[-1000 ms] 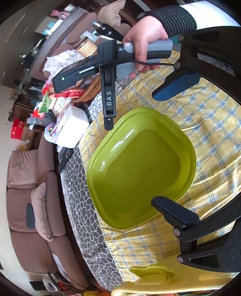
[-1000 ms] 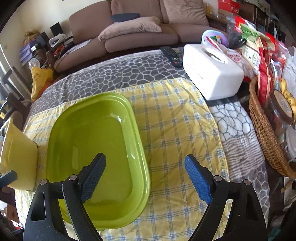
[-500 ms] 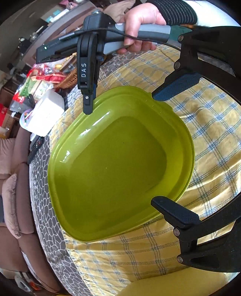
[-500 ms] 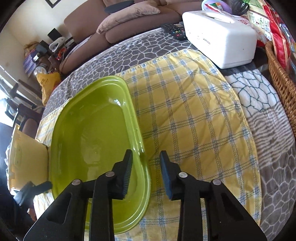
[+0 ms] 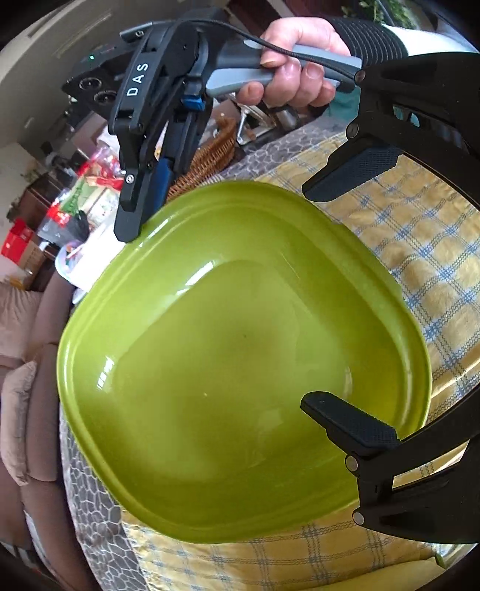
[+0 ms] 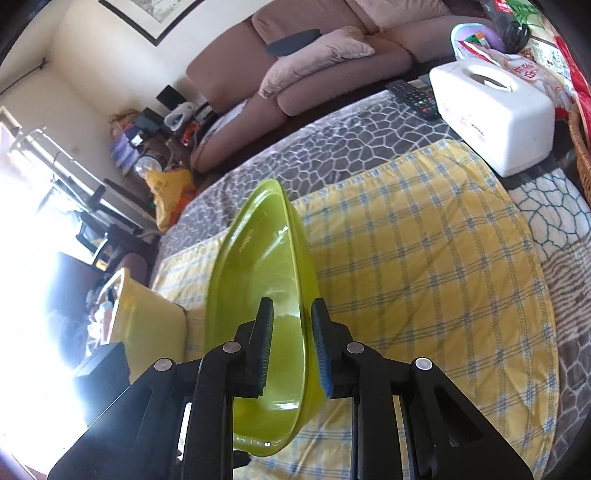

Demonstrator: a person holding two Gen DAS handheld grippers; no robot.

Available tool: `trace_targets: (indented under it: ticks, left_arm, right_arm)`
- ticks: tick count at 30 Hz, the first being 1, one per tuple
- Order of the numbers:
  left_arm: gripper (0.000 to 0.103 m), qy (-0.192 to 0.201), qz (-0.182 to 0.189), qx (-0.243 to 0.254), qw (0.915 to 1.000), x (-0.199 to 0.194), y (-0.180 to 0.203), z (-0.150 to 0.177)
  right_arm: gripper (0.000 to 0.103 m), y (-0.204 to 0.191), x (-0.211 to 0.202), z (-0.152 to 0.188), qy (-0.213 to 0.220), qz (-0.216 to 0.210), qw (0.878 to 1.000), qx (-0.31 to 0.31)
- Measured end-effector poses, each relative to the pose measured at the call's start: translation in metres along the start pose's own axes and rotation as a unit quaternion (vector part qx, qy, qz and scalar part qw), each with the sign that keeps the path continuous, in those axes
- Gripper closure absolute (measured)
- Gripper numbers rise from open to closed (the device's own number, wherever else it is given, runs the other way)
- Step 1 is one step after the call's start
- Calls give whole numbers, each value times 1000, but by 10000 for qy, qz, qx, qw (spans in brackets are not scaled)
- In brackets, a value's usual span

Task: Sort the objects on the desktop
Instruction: 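Close the right gripper on the rim of the lime-green tray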

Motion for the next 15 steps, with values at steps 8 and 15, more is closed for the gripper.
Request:
trace_targets:
  ticks: [8, 15]
  left_arm:
    - [0, 335, -891, -248, 9952, -35, -30, -11]
    - [0, 22, -1666, 372, 9853, -43, -39, 3]
  right_arm:
    - [80, -22, 15, 11, -183, 144, 9992, -340]
    - [81, 24, 34, 25, -490, 606, 9969, -41]
Point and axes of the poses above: each gripper's, at about its wrist camera, not at the fingertips, and x roughly the way its jaws point, y to its right, z to its underside, the point moved 9 cm from there along x, roughly the way its jaws point, and after that the axes turned 4 degrees about y, right-handed, at the moved point
